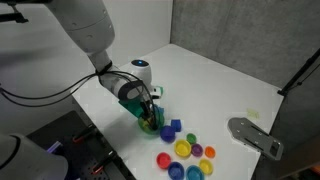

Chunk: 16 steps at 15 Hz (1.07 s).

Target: Remove the yellow object from the green bowl and put it on the table

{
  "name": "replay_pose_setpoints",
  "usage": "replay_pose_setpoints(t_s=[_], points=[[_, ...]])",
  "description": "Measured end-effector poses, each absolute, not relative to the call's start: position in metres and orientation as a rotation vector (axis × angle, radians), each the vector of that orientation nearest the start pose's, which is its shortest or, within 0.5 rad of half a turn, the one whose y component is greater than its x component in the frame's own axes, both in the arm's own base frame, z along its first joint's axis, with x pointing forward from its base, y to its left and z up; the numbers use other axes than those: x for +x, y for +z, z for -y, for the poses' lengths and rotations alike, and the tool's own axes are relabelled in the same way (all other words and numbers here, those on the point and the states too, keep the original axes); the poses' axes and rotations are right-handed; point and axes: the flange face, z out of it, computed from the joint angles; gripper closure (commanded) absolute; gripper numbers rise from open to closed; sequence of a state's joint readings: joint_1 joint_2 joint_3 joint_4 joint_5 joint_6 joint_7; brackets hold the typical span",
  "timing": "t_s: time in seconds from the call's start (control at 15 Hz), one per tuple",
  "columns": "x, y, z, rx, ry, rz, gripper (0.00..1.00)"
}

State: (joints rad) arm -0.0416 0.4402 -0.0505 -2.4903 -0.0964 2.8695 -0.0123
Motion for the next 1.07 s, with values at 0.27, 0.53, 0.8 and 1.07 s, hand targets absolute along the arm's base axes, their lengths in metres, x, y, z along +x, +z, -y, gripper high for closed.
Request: replay_pose_setpoints(t_s=[0.27,0.53,0.8,1.07], points=[[0.453,0.123,0.04,-3.174,0.098,-0.029,0.95],[0.46,0.157,0.029,-3.144,0.106,-0.079,0.95],[0.473,0.202,-0.014,-3.063,0.052,-0.095,0.63],[0.482,0.232,-0.052,-3.024,0.008,-0.046,0.32]])
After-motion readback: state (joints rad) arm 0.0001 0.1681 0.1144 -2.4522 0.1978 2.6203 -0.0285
